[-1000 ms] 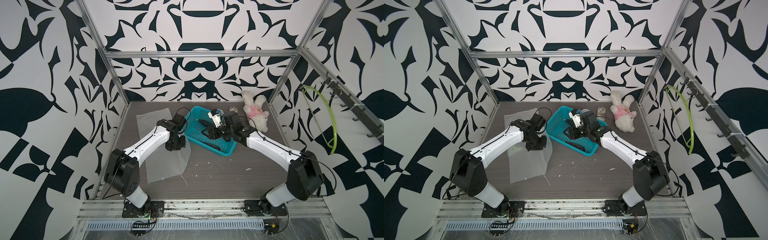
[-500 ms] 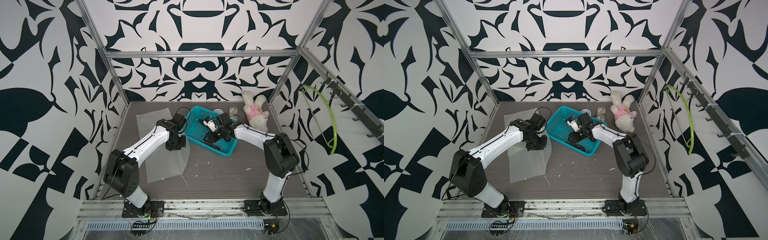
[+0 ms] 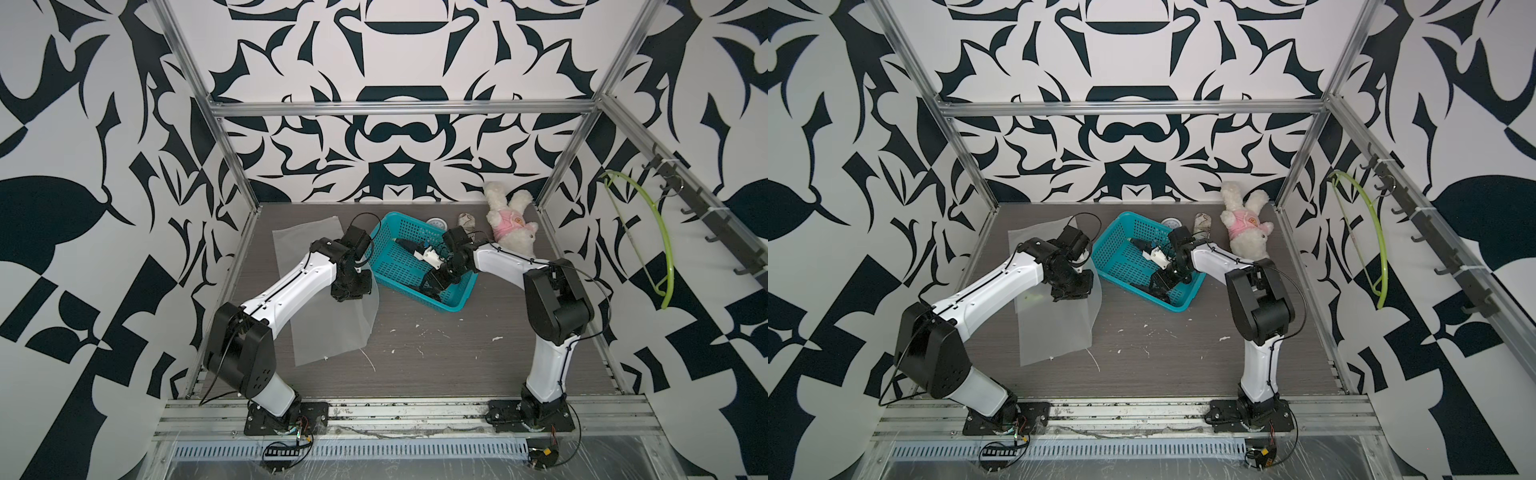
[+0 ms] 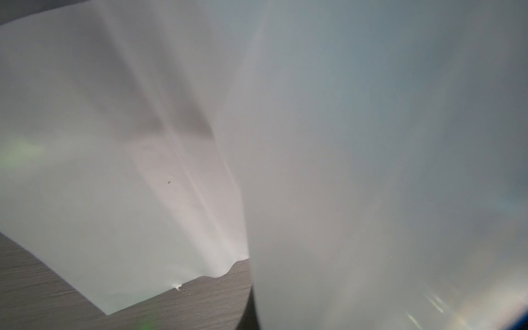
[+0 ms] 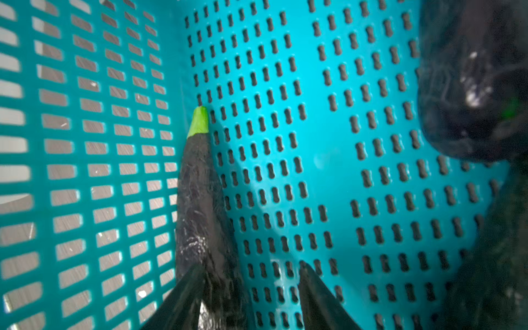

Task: Place the eggplant in a zip-top bag and seal the zipper
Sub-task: Pick up the eggplant from the basket.

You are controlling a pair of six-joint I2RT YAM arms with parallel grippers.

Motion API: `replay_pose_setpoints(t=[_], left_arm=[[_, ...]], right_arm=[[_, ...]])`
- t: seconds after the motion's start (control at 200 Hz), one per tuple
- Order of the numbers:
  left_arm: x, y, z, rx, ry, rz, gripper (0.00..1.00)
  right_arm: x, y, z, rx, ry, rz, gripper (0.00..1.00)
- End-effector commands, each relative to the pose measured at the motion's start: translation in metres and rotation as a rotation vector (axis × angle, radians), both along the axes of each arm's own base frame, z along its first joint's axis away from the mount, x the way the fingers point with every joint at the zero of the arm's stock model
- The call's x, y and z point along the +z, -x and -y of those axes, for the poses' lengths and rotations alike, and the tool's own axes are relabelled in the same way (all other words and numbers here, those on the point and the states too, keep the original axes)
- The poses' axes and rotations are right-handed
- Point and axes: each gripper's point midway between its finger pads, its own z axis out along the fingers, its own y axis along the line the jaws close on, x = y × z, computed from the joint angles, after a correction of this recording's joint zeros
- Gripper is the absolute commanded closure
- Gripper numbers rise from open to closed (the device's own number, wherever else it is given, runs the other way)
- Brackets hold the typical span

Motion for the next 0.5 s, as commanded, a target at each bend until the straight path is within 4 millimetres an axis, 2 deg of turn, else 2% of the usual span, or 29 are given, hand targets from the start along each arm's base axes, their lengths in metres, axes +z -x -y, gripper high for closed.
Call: replay_pose_setpoints(t=[0.0,0.12,0.255,0.495], left_arm=[[0.004,0.004,-0.001,-0.009,0.015,0.002,1.0],[0.005,0.003,0.0,-0.008,0.017,0.008,1.0],[0.006,0.001,0.001,-0.008,0.019,0.011,1.0],[0.005,0.001,0.0,-0.009,0.011,0.008,1.0]], right_arm=[[0.0,0.003,0.0,0.027,0.033,-0.009,0.43],[-0.007,0.002,0.003,0.028,0.08,-0.019,0.43],[-0.015,0.011,-0.004,0.073,0.098,-0.055,0.43],[-0.009,0.02,-0.014,0.1,0.034,-0.122,0.43]])
